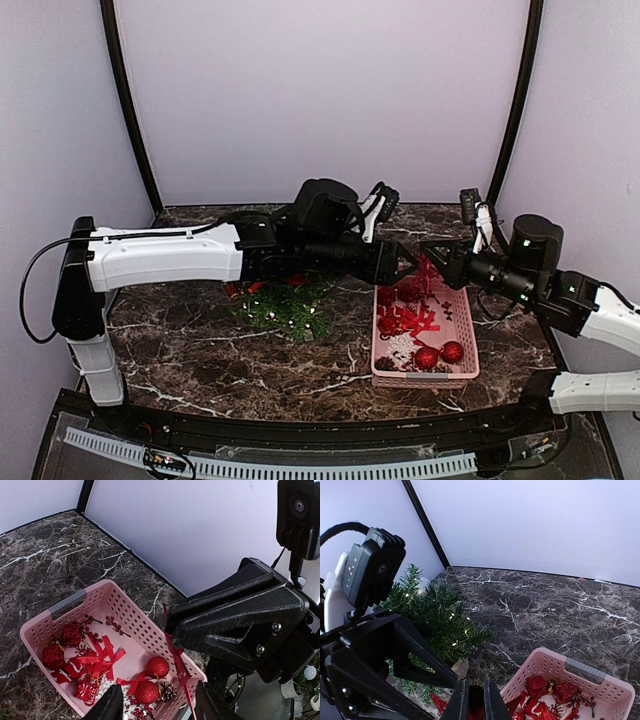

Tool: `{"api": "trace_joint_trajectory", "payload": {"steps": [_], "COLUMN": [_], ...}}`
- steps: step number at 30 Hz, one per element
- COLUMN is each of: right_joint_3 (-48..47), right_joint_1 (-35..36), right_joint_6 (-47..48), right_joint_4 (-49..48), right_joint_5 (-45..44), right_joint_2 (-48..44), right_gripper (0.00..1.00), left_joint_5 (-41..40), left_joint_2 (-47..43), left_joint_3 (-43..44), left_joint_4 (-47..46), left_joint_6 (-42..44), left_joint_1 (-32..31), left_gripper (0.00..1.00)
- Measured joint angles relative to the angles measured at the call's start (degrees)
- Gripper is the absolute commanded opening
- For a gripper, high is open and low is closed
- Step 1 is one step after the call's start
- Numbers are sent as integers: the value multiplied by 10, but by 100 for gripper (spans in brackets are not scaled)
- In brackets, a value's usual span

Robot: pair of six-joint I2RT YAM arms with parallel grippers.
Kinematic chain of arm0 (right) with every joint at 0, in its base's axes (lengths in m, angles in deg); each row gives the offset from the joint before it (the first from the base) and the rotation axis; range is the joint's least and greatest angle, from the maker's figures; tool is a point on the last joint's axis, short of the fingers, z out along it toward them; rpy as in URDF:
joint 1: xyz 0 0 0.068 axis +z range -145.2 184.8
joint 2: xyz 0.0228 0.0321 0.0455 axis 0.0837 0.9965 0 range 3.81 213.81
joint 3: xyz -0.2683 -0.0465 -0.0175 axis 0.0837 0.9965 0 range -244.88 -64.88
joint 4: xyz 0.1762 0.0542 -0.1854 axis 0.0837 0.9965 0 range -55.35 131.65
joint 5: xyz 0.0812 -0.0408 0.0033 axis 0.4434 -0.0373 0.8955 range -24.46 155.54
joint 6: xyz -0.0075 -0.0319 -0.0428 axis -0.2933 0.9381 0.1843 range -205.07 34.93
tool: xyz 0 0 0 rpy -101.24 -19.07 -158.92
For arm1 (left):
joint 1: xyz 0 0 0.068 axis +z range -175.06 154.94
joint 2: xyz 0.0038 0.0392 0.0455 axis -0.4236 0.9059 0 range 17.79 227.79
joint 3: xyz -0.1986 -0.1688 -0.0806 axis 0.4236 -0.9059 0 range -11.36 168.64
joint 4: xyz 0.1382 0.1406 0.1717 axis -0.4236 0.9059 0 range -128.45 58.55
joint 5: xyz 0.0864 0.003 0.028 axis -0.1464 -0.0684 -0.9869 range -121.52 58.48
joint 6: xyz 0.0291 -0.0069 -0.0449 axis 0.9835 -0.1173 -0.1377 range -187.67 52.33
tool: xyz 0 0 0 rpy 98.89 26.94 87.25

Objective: Decorate the small christmas tree
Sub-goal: Pass from the right arm to the left

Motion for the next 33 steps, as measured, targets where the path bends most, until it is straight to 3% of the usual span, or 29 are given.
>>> {"api": "trace_joint_trajectory", "payload": {"steps": [5, 10, 14, 19, 25, 31, 33], "right_joint_3": [-4, -4, -6, -14, -14, -15, -15], "right_joint_1": [4, 7, 10, 17, 19, 26, 26], "right_joint_6": [3, 8, 11, 16, 21, 25, 26], "right_joint_4": [-1, -1, 0, 5, 11, 9, 9], "right_joint_5": [2, -3, -6, -11, -24, -40, -42], "right_joint_2": [5, 9, 16, 24, 33, 36, 37], "right_gripper": [9, 9, 9, 9, 12, 17, 35], "left_joint_5": [5, 22, 31, 41, 53, 56, 56], "left_joint_2": [5, 5, 7, 16, 18, 19, 19], "left_joint_3": [0, 0, 2, 4, 4, 4, 4], "left_joint_4": [0, -5, -12, -19, -29, -29, -29], "left_joint_6": [-9, -17, -22, -32, -42, -49, -52], "left_joint_1": [5, 7, 9, 11, 13, 15, 15], "left_gripper": [47, 52, 42, 17, 1, 0, 0]}}
